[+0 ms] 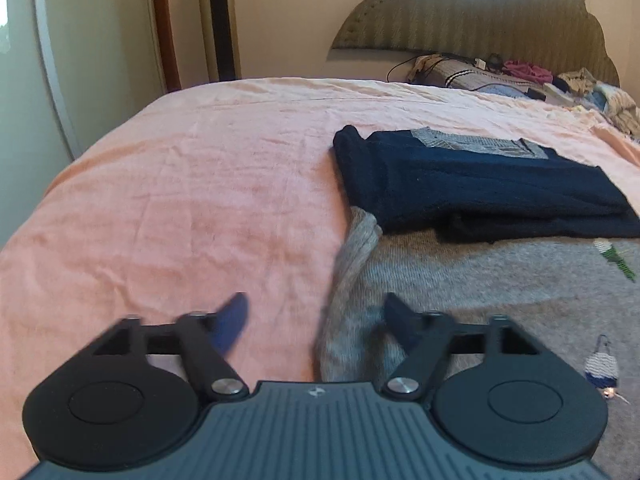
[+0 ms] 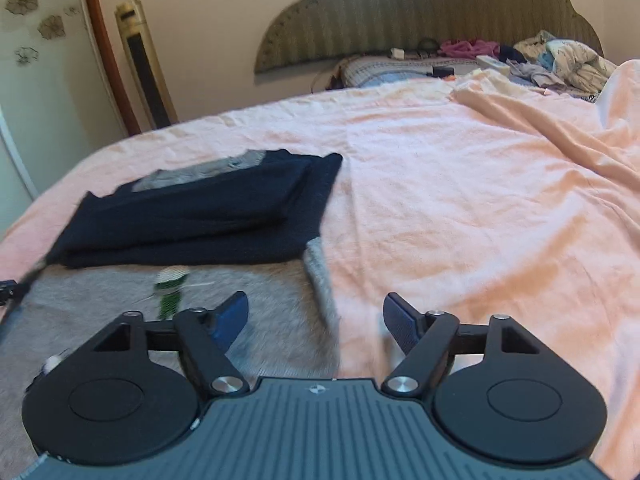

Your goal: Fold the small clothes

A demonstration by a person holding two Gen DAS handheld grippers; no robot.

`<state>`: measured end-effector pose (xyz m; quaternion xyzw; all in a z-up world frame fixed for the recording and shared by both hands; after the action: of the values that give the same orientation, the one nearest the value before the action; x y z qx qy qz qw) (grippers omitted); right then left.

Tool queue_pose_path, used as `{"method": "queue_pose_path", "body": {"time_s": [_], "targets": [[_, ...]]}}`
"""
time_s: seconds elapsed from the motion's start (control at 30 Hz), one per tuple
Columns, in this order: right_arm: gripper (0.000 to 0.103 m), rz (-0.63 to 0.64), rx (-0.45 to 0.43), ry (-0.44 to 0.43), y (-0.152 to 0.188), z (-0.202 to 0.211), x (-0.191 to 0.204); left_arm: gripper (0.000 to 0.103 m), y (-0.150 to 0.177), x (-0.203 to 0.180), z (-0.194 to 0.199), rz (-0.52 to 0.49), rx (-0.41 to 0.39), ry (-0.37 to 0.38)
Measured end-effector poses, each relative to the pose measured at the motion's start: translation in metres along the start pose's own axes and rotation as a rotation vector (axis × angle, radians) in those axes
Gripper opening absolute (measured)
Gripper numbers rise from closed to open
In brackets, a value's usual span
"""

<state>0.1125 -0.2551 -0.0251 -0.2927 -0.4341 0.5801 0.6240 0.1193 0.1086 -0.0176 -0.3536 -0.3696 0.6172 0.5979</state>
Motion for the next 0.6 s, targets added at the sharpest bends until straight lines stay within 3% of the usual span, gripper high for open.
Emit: {"method": "queue_pose_path", "body": {"time_s": [0.03,0.07,0.1,0.13,0.17,0.2,0.27,0.37,0.4,0.43,0.47,0.5,0.53,0.6], "targets": [[0.070,-0.013,0.035,-0.012,0.009,0.003,0.001,0.096,0.005,0.002,0.008,0.026,-0.011,0.013],[0.057,-0.002,0.066,-0.026,0.019,0.004,0.005,0.096,0.011,0.001,0.011,0.032,0.002,0.026],[0.050,0.059,0.040,-0.004,0.025,0.008,0.009,0.089,0.019,-0.002,0.011,0.024,0.030,0.038],[0.025,0.112,0.029,0.022,0.028,0.009,0.011,0.071,0.025,-0.004,0.011,-0.002,0.029,0.029],[0.011,0.098,0.032,0.012,0.027,0.010,0.008,0.056,0.025,-0.005,0.013,-0.047,-0.019,0.015],[0.005,0.039,0.042,-0.007,0.025,0.010,-0.001,0.034,0.025,-0.005,0.014,-0.060,-0.035,0.033],[0.003,-0.021,0.042,-0.001,0.022,0.012,-0.020,0.032,0.024,0.004,0.013,-0.037,-0.020,0.025],[0.005,-0.057,0.066,-0.018,0.026,0.018,-0.016,0.033,0.022,0.012,0.019,0.006,0.016,0.039],[0.011,-0.083,0.085,-0.026,0.027,0.022,-0.011,0.035,0.022,0.013,0.026,0.044,0.031,0.056],[0.030,-0.119,0.099,-0.039,0.028,0.028,-0.008,0.044,0.024,0.014,0.033,0.081,0.047,0.079],[0.042,-0.148,0.095,-0.065,0.028,0.036,-0.004,0.053,0.027,0.015,0.041,0.120,0.064,0.103],[0.062,-0.160,0.089,-0.081,0.030,0.045,-0.002,0.075,0.033,0.017,0.050,0.163,0.077,0.121],[0.068,-0.157,0.099,-0.075,0.033,0.052,-0.001,0.084,0.039,0.019,0.059,0.193,0.080,0.129],[0.064,-0.165,0.134,-0.073,0.044,0.063,0.000,0.084,0.052,0.021,0.074,0.223,0.076,0.134]]}}
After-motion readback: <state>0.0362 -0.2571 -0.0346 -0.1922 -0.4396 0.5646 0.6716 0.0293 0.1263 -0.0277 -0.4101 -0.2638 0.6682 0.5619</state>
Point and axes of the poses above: each gripper's, at about its wrist camera, not at the fingertips, and z roughly against the way its jaws point, x to its left, y to its underside, the point moved 7 cm from there along -z, roughly the way its jaws point, and after that the axes turned 14 degrees about -x, right-handed, at the moved point
